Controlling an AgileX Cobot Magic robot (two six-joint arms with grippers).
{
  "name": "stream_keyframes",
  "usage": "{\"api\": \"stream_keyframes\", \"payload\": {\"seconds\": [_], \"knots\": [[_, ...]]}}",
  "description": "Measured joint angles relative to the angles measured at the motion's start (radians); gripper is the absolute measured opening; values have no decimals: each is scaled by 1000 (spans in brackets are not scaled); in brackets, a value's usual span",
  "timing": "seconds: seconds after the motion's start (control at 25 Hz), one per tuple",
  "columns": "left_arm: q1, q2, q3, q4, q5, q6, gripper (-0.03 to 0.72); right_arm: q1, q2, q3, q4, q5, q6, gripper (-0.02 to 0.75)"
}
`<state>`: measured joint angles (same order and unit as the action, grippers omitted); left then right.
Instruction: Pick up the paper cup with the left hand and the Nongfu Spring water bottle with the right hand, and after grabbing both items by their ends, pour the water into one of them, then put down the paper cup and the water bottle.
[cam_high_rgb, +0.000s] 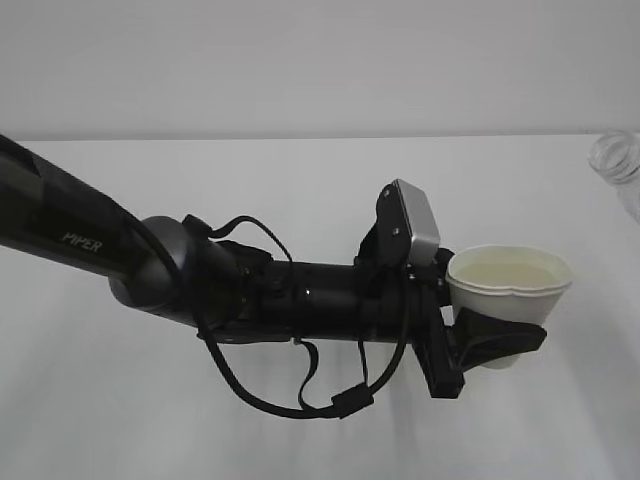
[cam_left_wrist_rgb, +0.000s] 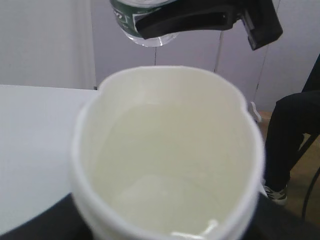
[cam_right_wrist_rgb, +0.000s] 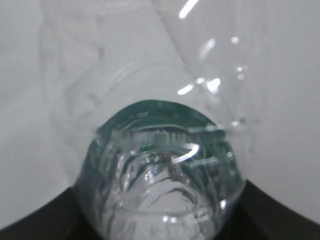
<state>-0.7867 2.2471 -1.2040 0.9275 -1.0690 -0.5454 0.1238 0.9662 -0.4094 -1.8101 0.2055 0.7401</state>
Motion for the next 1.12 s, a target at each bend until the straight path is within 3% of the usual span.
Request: {"api": "stream_keyframes", "payload": {"seconds": [0.56, 1.12], "knots": [[22, 0, 0, -4, -13, 0, 396, 0, 0, 4, 0, 0, 117, 420], [137, 0, 0, -6, -50, 0, 396, 0, 0, 4, 0, 0, 243, 420]]}}
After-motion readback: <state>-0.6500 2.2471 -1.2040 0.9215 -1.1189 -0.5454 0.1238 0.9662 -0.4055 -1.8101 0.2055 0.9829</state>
